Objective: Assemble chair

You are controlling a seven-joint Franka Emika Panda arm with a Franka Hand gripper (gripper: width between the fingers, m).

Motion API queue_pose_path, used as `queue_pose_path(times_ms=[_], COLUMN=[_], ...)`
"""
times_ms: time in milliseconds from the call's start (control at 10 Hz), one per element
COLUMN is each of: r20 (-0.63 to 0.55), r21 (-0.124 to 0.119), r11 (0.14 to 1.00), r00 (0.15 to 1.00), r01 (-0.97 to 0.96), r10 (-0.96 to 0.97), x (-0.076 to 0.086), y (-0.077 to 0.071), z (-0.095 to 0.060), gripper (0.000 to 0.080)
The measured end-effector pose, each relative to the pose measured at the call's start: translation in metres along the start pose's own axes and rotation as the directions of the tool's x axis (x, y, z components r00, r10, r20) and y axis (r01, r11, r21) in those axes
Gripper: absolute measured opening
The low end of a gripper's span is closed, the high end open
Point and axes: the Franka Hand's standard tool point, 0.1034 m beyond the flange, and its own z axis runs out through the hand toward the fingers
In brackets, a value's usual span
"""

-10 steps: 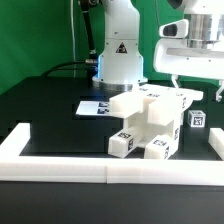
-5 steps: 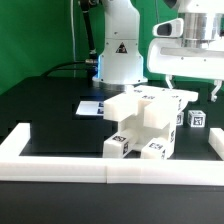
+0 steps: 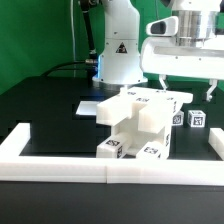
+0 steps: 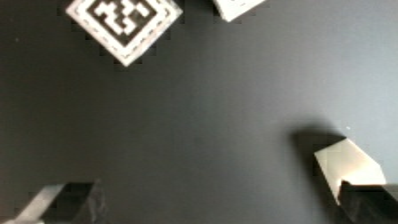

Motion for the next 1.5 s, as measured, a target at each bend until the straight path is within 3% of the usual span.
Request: queue_pose_path(times_ms=[600, 1000, 1300, 1500], r20=[0.012, 0.039, -0.020, -0.019], r21=[-0.004, 0.004, 0.029, 0.030], r11=[0.999, 0.999, 0.996, 0.996], r00=[0.999, 0.999, 0.996, 0.996], r01=[0.039, -0.036, 0.085, 0.087], r10=[-0.039, 0.036, -0.084, -0.087], x=[0.002, -0.018, -0.035, -0.038], y=[0.002, -0.012, -0.025, -0.028], z=[0.000, -0.012, -0.003, -0.002], gripper=[0.0649, 0.0649, 0.0649, 0.0649])
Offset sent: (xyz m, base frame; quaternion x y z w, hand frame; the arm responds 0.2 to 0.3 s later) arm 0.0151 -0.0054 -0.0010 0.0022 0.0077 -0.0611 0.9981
